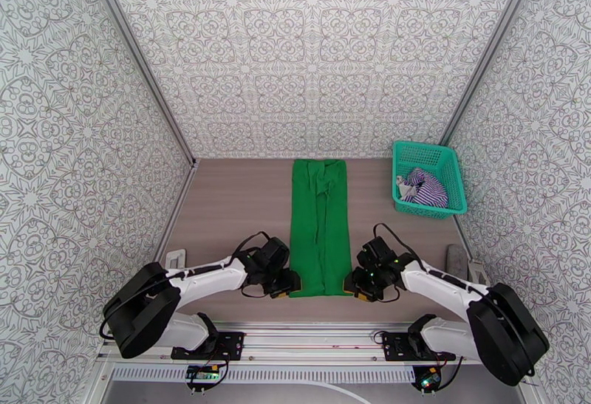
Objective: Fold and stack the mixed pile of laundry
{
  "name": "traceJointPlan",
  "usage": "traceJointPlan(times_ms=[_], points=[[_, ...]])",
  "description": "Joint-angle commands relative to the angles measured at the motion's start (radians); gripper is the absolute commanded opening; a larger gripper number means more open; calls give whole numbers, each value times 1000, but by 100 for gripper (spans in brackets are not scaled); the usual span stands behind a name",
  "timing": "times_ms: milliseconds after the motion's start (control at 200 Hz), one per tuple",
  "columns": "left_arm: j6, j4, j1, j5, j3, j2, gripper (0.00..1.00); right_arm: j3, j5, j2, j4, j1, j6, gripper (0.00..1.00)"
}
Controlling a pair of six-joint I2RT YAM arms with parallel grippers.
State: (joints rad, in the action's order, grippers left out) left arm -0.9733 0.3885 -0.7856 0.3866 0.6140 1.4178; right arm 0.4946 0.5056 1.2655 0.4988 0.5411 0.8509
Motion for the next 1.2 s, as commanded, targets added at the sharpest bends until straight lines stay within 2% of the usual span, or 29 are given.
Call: traceJointPlan(times_ms=[0, 370, 455, 655, 965, 1190], points=[[-5, 56, -12, -43, 14, 5, 40, -21, 19, 29, -75, 29, 42, 45], [15, 75, -39, -72, 29, 61, 38, -11, -16, 46, -83, 33, 53, 35], [15, 75, -44, -79, 32, 69, 31, -12, -22, 41, -75, 33, 53, 31], [25, 124, -49, -131, 47, 34, 0, -11, -48, 2, -24, 33, 49, 20], [13, 107, -84, -164, 0, -30, 0, -31, -70, -70, 73, 34, 39, 1], [-13, 114, -136, -169, -27, -66, 0, -64, -71, -160, 158, 52, 51, 0]])
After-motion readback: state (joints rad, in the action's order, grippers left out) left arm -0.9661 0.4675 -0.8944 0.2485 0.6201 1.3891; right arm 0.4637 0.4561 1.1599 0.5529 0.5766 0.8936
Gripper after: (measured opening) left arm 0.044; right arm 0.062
